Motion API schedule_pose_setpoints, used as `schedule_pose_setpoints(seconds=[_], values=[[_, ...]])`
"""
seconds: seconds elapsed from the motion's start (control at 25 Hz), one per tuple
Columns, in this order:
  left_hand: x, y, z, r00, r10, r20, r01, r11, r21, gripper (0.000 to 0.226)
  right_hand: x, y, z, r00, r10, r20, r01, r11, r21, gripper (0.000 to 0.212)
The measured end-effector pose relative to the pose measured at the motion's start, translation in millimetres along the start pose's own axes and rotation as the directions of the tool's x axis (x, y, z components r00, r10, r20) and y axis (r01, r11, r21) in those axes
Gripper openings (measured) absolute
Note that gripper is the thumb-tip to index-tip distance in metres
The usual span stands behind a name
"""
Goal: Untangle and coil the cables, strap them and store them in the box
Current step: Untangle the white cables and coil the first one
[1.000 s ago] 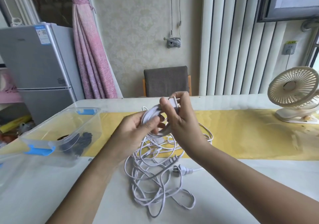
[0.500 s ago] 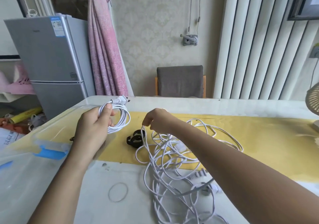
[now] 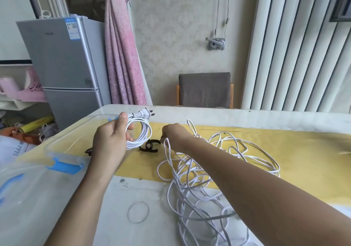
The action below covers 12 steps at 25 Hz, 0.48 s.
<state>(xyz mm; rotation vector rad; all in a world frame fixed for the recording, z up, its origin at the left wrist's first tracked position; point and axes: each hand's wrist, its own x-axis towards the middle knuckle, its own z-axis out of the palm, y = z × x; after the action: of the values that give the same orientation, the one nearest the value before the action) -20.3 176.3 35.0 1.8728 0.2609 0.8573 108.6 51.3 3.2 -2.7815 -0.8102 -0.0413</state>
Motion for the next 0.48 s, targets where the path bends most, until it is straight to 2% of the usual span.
schedule_pose_setpoints(seconds=[0.12,0.24,0.32,0.36,0.4,0.48], values=[[-3,0,2,1.000,-0.009,-0.009,0.009,1.000,-0.012,0.044,-11,2,-8,0.999,0.013,-0.050,-0.008,0.995,0.100,0.031],[-4,-2,5,1.000,0.003,-0.025,-0.003,1.000,-0.008,0.049,-24,-1,-23,0.987,0.050,-0.153,-0.019,0.980,0.198,0.021],[-4,-3,6,0.999,-0.010,-0.030,0.010,1.000,-0.018,0.050,-42,-5,-42,0.968,0.085,-0.235,0.014,0.920,0.392,0.017],[-3,-3,6,0.999,-0.032,-0.021,0.031,0.999,-0.044,0.048,-54,-7,-53,0.961,0.100,-0.258,0.057,0.841,0.538,0.016],[-3,-3,6,0.998,-0.059,-0.002,0.059,0.995,-0.085,0.046,-68,-9,-62,0.961,0.102,-0.258,0.108,0.720,0.686,0.014],[-4,-2,7,0.994,-0.091,0.056,0.098,0.984,-0.149,0.045,-98,-10,-76,0.973,0.045,-0.224,0.185,0.423,0.887,0.011]])
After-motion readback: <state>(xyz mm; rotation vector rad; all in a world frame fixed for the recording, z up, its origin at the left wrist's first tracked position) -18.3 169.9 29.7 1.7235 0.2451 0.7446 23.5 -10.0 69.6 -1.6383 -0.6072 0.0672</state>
